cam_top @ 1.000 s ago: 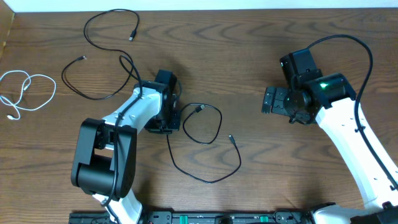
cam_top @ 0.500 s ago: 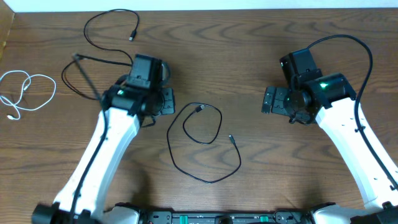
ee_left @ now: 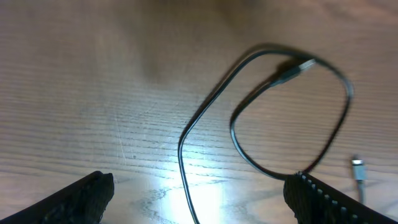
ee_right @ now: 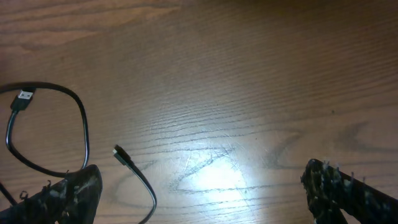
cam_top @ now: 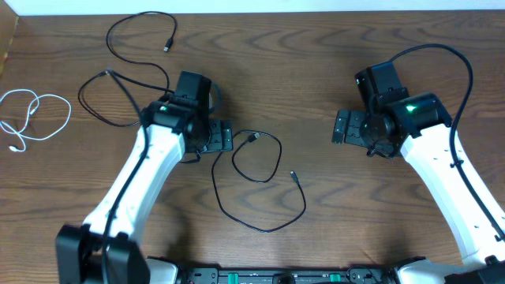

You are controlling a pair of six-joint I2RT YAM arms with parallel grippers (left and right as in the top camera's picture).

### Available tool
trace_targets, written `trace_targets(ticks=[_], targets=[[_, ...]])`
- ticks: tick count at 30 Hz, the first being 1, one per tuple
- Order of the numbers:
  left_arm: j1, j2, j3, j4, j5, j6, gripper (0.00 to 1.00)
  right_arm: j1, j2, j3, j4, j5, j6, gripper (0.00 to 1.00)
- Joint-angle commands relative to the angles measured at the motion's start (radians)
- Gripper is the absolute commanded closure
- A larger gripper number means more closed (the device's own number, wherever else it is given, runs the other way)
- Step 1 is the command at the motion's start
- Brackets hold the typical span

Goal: Untangle cables

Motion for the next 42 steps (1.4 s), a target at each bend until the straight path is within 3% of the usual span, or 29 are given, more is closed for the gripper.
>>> trace_targets(ticks=[1, 7, 11, 14, 20, 27, 42], targets=[[0.000, 0.072, -0.017, -0.001, -0.009, -0.002, 0.07, -0.008, -0.001, 0.001, -0.001, 0.015, -0.006, 0.01], [0.000, 0.222, -0.017, 0.010, -0.021, 0.002, 0.08, -0.008, -0.001, 0.001, -0.001, 0.015, -0.006, 0.01], [0.000, 0.287, -0.017, 0.025, -0.029, 0.002, 0.15, -0.008, -0.001, 0.001, -0.001, 0.015, -0.006, 0.01], [0.000, 0.317, -0.017, 0.045, -0.035, 0.002, 0.16, -0.008, -0.001, 0.001, -0.001, 0.015, -0.006, 0.01], [0.000, 0.333, -0.017, 0.091, -0.053, 0.002, 0.17, -0.008, -0.001, 0.001, -0.001, 0.015, -0.006, 0.01], [-0.001, 0.333, -0.035, 0.108, -0.095, 0.010, 0.28, -0.008, -0.001, 0.001, -0.001, 0.015, -0.006, 0.01], [-0.001, 0.333, -0.175, 0.224, -0.160, 0.005, 0.41, -0.008, -0.001, 0.001, -0.001, 0.015, -0.006, 0.01]])
